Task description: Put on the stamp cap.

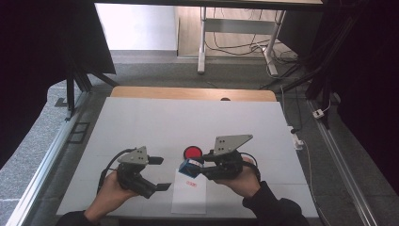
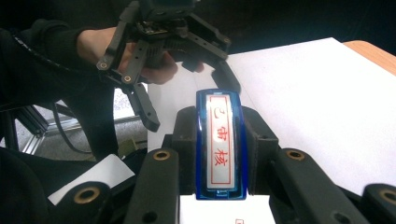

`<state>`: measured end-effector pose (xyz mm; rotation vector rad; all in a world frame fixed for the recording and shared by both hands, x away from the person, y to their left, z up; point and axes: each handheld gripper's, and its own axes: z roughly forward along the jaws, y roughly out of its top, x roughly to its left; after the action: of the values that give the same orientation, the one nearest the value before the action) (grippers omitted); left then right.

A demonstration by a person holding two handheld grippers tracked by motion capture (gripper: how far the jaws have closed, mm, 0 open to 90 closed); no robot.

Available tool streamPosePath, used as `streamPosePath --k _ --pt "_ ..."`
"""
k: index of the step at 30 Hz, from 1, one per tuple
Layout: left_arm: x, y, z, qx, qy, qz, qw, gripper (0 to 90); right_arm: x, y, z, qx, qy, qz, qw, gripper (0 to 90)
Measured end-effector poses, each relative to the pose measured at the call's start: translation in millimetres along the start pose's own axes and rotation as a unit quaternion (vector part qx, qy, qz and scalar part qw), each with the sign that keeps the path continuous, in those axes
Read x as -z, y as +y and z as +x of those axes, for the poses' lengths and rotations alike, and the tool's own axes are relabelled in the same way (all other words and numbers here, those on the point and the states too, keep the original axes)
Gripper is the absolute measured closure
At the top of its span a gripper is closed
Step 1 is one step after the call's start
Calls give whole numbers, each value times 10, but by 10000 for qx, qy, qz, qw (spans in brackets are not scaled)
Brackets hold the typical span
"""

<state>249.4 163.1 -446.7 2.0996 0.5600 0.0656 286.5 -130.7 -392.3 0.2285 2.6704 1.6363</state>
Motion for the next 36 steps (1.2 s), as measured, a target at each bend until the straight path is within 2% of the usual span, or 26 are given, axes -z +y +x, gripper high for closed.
streamPosePath --k 9,18,26,32,36 --pt "172 -193 -31 319 210 -42 9993 74 18 -3 -3 0 -115 23 9999 706" --pt "321 -371 -47 657 518 -76 9965 48 48 -10 -19 -29 -250 63 9997 706" --pt "453 -542 -55 903 809 -46 9926 33 71 -23 -34 -64 -369 80 9993 706" --pt "545 -664 -70 1030 1080 19 9888 22 84 -33 -48 -100 -442 122 9989 706" --pt "597 -742 -72 1174 1180 30 9860 18 96 -44 -61 -136 -504 136 9985 707"
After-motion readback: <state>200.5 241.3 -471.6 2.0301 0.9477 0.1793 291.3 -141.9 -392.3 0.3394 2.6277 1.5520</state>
